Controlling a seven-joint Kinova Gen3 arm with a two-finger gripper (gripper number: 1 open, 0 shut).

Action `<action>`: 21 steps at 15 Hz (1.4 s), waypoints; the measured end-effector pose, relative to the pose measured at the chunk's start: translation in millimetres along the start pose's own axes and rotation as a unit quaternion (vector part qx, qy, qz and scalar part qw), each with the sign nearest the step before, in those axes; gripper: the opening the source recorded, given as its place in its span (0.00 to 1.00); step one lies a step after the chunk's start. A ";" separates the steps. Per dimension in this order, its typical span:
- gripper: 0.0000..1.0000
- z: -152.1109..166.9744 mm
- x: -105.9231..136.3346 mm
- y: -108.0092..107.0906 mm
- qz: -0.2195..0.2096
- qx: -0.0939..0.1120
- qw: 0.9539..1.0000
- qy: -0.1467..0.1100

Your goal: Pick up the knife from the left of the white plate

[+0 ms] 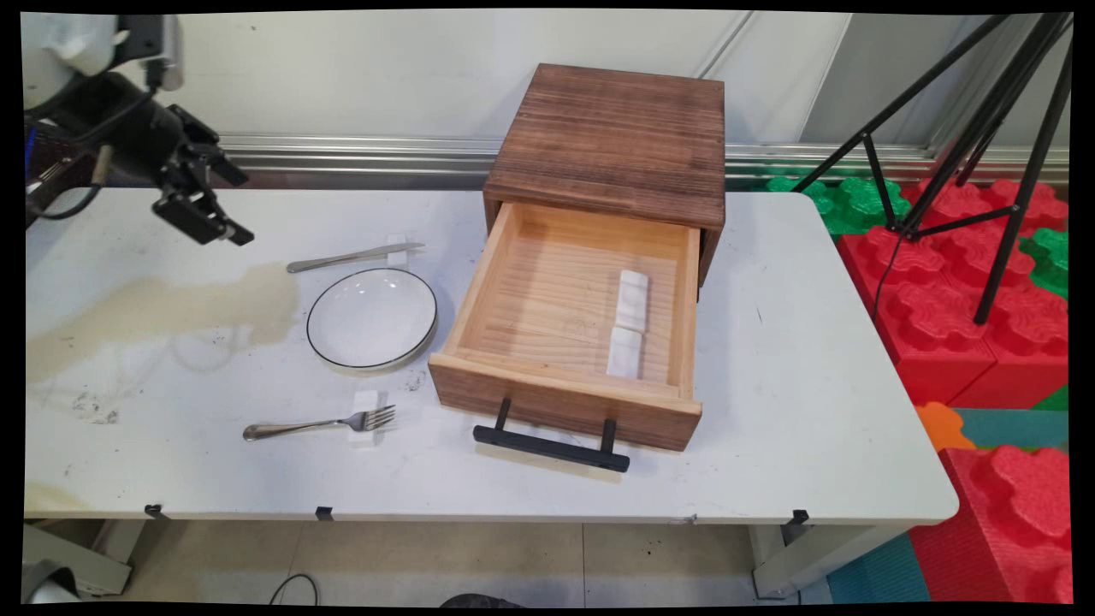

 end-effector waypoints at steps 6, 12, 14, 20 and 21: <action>1.00 44.6 17.7 -39.8 0.012 0.013 0.999 -0.042; 1.00 91.7 30.9 -68.5 0.026 0.013 0.997 -0.075; 1.00 107.6 36.5 -76.5 0.030 0.012 0.996 -0.079; 1.00 164.1 57.1 -97.1 0.040 -0.006 0.996 -0.080; 1.00 171.0 59.2 -98.9 0.041 -0.010 0.996 -0.079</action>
